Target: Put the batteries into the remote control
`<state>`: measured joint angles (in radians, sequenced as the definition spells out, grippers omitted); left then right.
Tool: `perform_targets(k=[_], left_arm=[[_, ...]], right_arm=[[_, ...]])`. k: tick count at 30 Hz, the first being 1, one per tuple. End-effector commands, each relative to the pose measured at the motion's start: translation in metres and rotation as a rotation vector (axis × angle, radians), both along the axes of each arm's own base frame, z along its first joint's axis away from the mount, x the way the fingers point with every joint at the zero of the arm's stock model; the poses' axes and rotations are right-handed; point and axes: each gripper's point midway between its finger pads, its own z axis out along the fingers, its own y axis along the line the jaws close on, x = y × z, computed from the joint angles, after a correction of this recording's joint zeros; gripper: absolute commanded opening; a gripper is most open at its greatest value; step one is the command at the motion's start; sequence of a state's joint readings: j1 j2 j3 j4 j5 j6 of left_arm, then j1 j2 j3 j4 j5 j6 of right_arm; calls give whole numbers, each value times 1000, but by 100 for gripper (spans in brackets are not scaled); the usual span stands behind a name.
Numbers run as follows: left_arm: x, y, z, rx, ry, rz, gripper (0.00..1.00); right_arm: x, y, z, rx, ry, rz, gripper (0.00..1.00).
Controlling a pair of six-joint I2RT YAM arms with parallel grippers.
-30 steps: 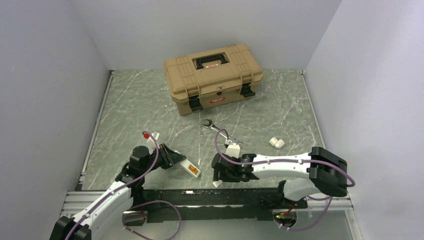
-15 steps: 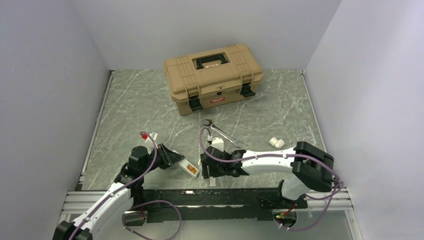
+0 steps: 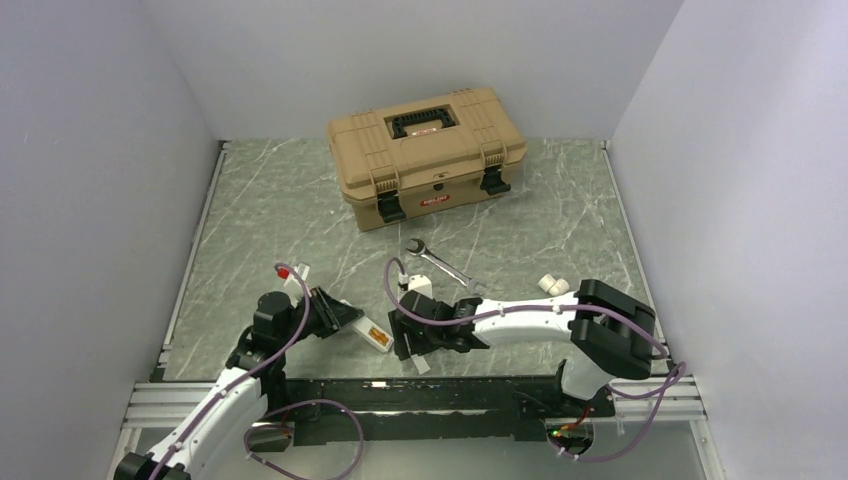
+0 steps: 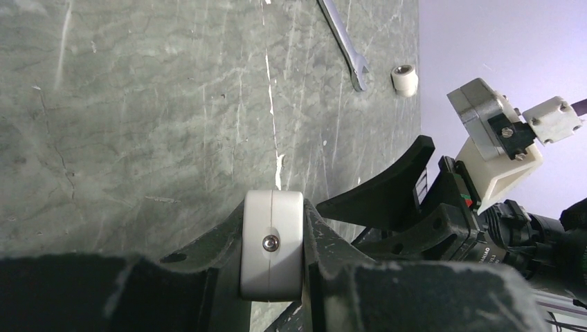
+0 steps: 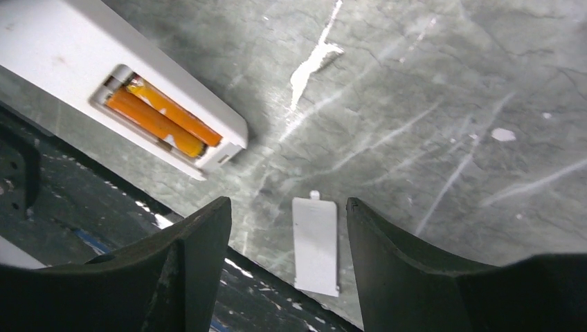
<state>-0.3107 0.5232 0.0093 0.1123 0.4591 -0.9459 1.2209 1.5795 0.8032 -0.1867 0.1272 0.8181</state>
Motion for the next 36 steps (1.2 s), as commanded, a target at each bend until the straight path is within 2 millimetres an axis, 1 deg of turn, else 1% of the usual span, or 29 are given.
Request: perform_targets(k=[1,8,10,13,15,16,18,29,32,36], left_arm=[[-4,-2,-4,-6,-16,-31,0],[-4,0,-5,-4,-16,-26,0],[-4,1,-4,-4,-18,-23,1],[-5,1,-4,-7,-18,-23,1],[-5,0,-4,-8,-19,-24,1],[-5,0,-4,-9,-18,-26,1],[-5,0,-3,-8,-19,-27,0],[-5,1,-4,-12,-18,-24,1],[-5,0,-5,-12,-16,-25,1],[-4,0,-4,-16,-20,-29,1]], right_arm=[[-3,-29,-2,-134,-30,0,64],[-31,-35,-13,-263,-12,41,64],[-39,-37,-16,-295,-6,39,61],[-52,-33,-21,-318,2,55,56],[-57,-32,-24,-340,1,58,51],[-58,-32,-26,-352,-3,61,47],[-60,-33,-28,-374,-8,63,43],[-60,-54,-35,-465,-27,46,30],[-59,-58,-30,-465,-37,50,29],[-56,-58,-16,-436,-63,79,29]])
